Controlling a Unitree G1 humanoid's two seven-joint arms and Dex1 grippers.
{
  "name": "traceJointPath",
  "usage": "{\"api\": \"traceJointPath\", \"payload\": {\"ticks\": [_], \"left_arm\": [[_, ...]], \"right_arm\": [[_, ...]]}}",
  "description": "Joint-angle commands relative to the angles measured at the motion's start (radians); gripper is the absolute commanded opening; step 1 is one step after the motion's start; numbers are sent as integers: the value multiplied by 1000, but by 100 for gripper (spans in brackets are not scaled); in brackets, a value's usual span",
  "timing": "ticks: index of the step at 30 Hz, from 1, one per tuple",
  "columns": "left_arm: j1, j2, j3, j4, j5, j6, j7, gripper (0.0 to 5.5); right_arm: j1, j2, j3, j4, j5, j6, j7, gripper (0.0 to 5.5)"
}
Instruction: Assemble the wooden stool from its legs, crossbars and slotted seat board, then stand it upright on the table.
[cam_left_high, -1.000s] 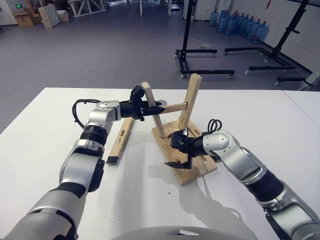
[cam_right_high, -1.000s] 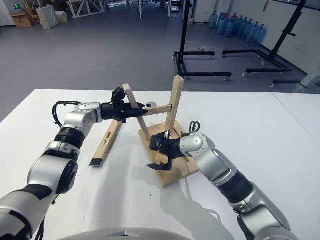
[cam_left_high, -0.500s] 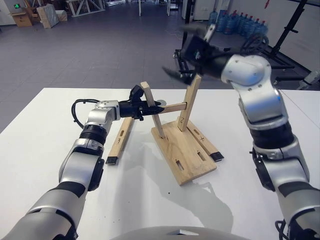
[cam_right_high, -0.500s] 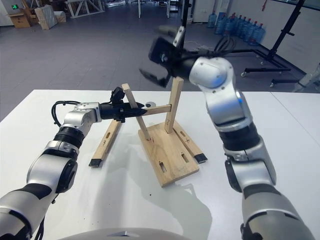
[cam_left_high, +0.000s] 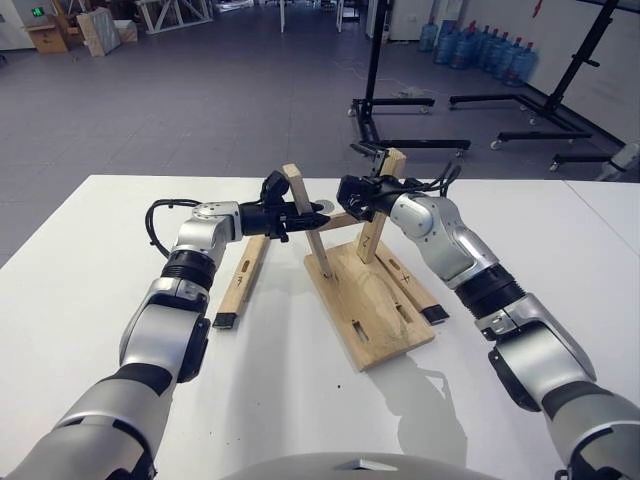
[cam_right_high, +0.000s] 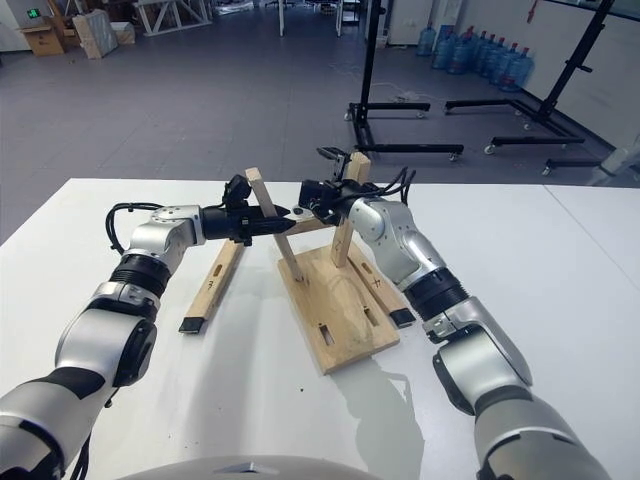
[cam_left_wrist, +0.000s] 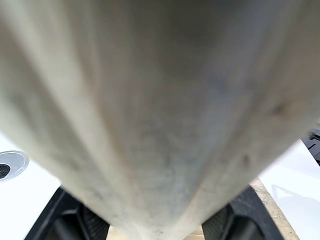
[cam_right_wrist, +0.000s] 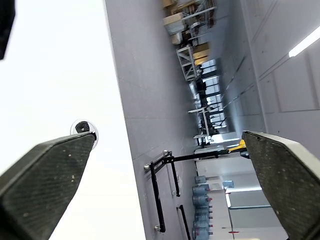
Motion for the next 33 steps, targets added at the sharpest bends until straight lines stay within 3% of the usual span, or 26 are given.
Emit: {"api": "traceJointPath", "payload": {"ticks": [1, 10, 19, 20, 24, 27, 33], "left_arm": [[80, -18, -56, 2, 59, 33, -1, 202], [150, -65, -103, -59, 63, 39, 25, 202], [126, -101, -98, 55, 92, -27, 111, 202], [121, -101, -90, 61, 88, -34, 118, 238], [70, -74, 23, 42, 17, -34, 175, 290], [96, -3, 99, -134, -34, 28, 185, 337], [374, 154, 181, -806, -162, 352, 234, 423]], "right_arm": [[193, 12, 82, 57, -46, -6, 16, 540], [267, 47, 75, -23, -35, 22, 36, 540], [334, 50, 100, -23, -92, 3, 6, 540], [334, 53, 97, -19, -93, 4, 5, 540], [327, 72, 88, 0, -94, 15, -8, 540], [321, 80, 79, 9, -95, 20, -21, 540], [281, 85, 40, -1, -96, 35, -45, 540]]}}
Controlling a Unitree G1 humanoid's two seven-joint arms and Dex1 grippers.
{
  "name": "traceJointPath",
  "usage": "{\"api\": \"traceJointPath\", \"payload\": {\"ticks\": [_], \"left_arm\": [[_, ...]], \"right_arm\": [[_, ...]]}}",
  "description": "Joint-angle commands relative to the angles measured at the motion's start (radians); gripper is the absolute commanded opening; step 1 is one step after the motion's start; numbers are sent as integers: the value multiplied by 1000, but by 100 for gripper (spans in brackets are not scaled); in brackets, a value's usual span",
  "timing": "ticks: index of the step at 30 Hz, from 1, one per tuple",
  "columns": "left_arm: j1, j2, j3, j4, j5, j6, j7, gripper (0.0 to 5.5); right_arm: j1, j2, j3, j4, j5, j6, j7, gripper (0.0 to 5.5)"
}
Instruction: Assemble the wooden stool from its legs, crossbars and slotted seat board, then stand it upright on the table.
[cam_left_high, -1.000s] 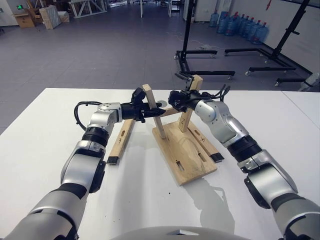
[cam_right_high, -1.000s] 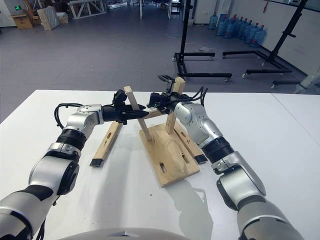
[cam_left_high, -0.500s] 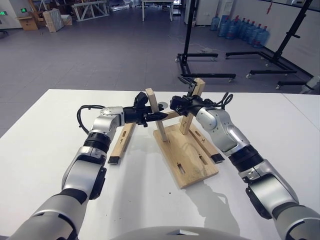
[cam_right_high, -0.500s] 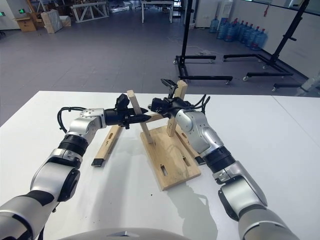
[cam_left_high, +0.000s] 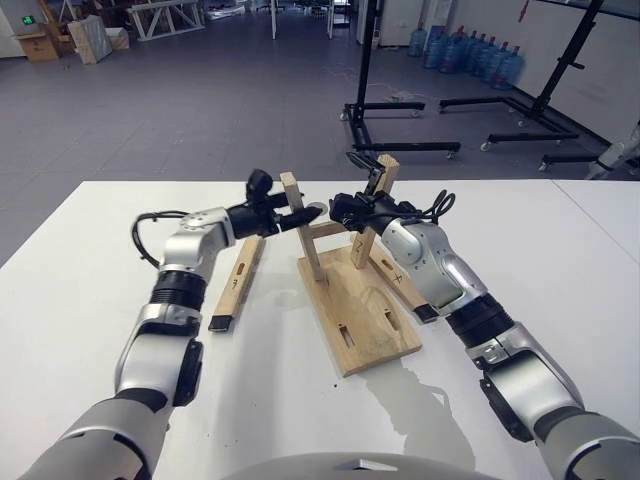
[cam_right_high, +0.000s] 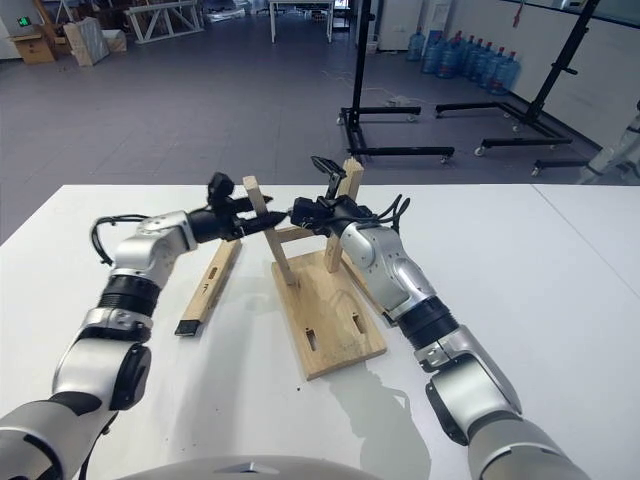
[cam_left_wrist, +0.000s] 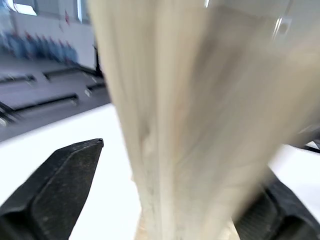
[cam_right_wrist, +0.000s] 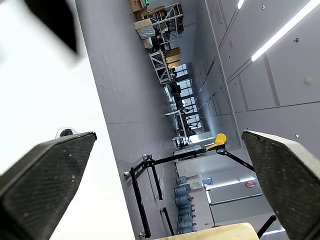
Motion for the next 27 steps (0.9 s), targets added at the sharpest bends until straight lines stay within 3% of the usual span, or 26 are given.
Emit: {"api": "traceJointPath", "payload": {"ticks": [1, 4, 7, 12, 16, 20, 27], "left_arm": [[238, 123, 59, -491, -103, 243, 70, 438], [305, 137, 226, -735, -256, 401, 202, 483], [348, 113, 387, -802, -347, 466, 352, 533], [450, -6, 485, -864, -381, 499, 645, 539], [550, -25, 416, -830, -217, 497, 858, 539], [589, 29, 317, -622, -35, 356, 882, 539], [415, 99, 267, -39, 101, -67, 744, 539]], "right_arm": [[124, 13, 58, 100, -3, 43, 82, 540], [62, 25, -2, 54, 24, 65, 71, 540], [-41, 43, -97, -37, 88, 106, 81, 540], [-256, 28, -245, -114, 155, 200, 104, 540], [-394, 77, -462, -157, 356, 396, 108, 540], [-470, 77, -686, -191, 587, 619, 119, 540], [-434, 64, -736, -192, 697, 699, 74, 540]]}}
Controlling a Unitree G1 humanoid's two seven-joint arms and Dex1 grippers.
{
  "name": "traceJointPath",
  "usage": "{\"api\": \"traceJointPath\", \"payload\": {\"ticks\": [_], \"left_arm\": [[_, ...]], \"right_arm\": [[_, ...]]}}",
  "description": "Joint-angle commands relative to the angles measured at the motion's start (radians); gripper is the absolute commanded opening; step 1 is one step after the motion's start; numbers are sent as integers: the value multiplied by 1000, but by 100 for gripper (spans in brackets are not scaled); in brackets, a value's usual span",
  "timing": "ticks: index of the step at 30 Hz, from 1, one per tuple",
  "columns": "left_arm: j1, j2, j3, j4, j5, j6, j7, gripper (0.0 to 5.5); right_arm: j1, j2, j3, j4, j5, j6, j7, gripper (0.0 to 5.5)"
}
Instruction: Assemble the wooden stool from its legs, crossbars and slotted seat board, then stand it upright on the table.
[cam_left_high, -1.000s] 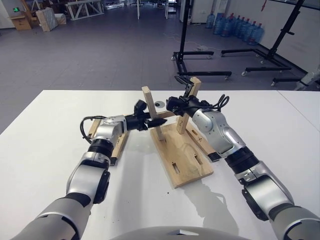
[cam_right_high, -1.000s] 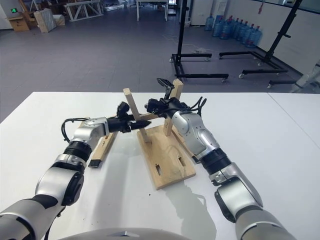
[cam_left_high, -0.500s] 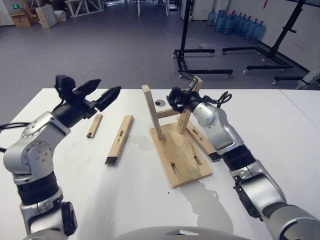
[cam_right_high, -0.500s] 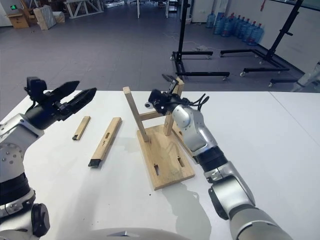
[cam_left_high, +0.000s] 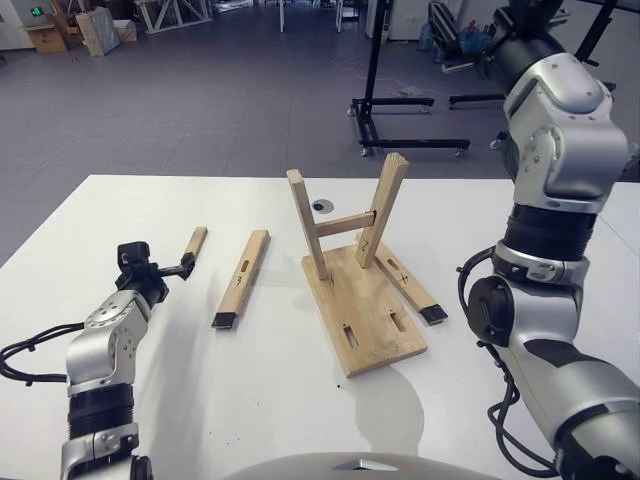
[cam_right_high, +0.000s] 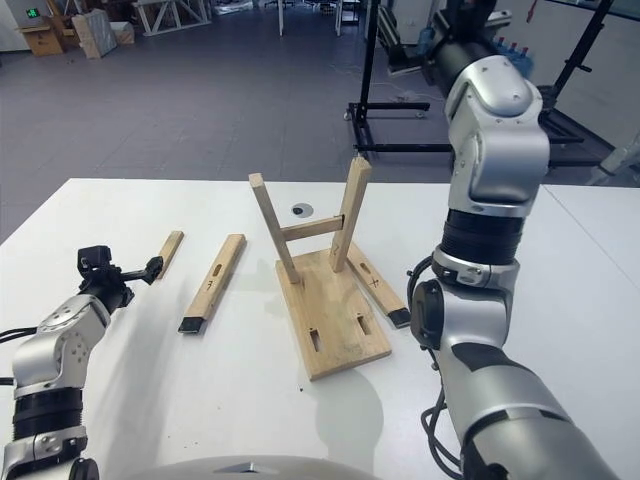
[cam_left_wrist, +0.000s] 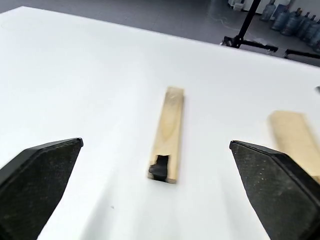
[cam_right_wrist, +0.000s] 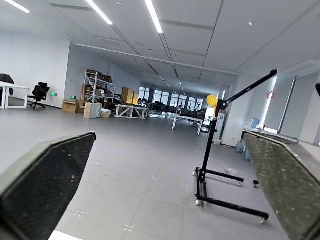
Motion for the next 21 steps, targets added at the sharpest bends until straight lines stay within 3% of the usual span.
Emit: {"api": "traceJointPath", "payload": {"ticks": [1, 8, 15, 21], "left_arm": [[-158, 50, -26, 322, 42, -235, -119, 539], [-318, 77, -98, 690, 117, -477, -258, 539], [-332, 73, -135, 898, 180, -567, -212, 539], [-359, 49, -137, 988, 175, -598, -200, 451]], "right_arm": [[30, 5, 8, -9, 35, 33, -41, 540], [61, 33, 54, -16, 67, 44, -83, 540], [69, 23, 64, -7, 99, 45, -99, 540], [72, 22, 71, 3, 119, 43, -111, 540]]}}
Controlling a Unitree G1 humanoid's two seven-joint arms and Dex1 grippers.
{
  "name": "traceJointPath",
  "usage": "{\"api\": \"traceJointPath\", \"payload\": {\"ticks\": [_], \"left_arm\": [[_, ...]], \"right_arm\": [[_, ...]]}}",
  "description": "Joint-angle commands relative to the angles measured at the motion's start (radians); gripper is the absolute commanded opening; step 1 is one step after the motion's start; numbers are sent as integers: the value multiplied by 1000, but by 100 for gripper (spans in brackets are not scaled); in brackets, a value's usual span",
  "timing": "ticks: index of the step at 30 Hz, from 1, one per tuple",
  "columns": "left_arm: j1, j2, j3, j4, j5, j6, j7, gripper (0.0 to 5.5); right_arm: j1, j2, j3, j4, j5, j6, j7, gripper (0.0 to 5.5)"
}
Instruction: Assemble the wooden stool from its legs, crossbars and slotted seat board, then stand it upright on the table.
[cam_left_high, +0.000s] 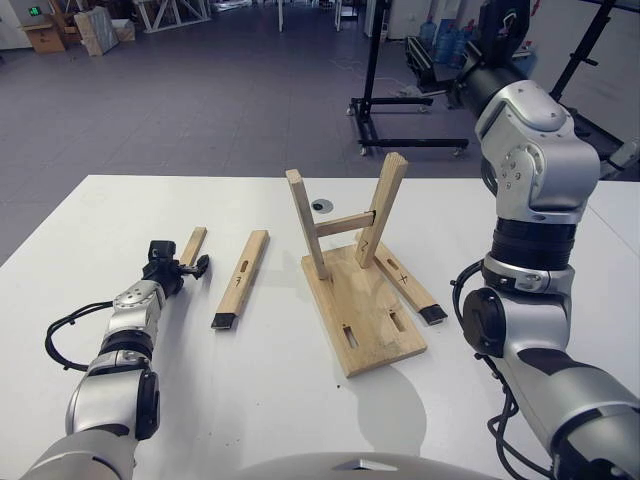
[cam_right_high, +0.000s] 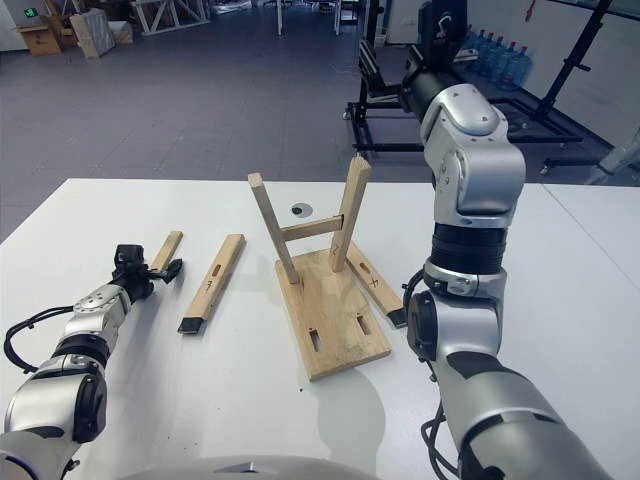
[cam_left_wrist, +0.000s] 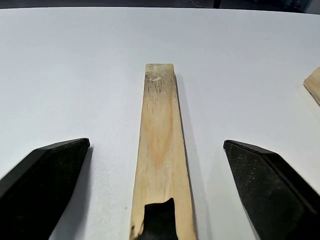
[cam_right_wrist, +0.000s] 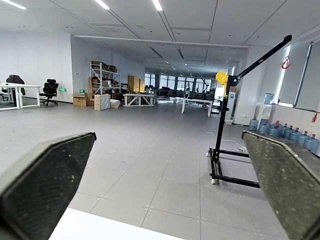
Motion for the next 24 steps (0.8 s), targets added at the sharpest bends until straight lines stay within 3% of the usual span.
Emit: {"api": "traceJointPath", "payload": {"ticks": [1, 17, 22, 24], "left_arm": [[10, -20, -8, 49, 14, 7, 7, 443], [38, -27, -69, 100, 67, 11, 55, 211], [62, -33, -22, 105, 12, 35, 57, 134], [72, -42, 3, 109, -14, 44, 52, 127]], "right_arm": [[16, -4, 4, 4, 18, 14, -11, 540], [20, -2, 7, 3, 61, 16, -36, 540], [23, -4, 11, 2, 69, 15, -39, 540], [24, -3, 14, 4, 70, 12, -40, 540]]}}
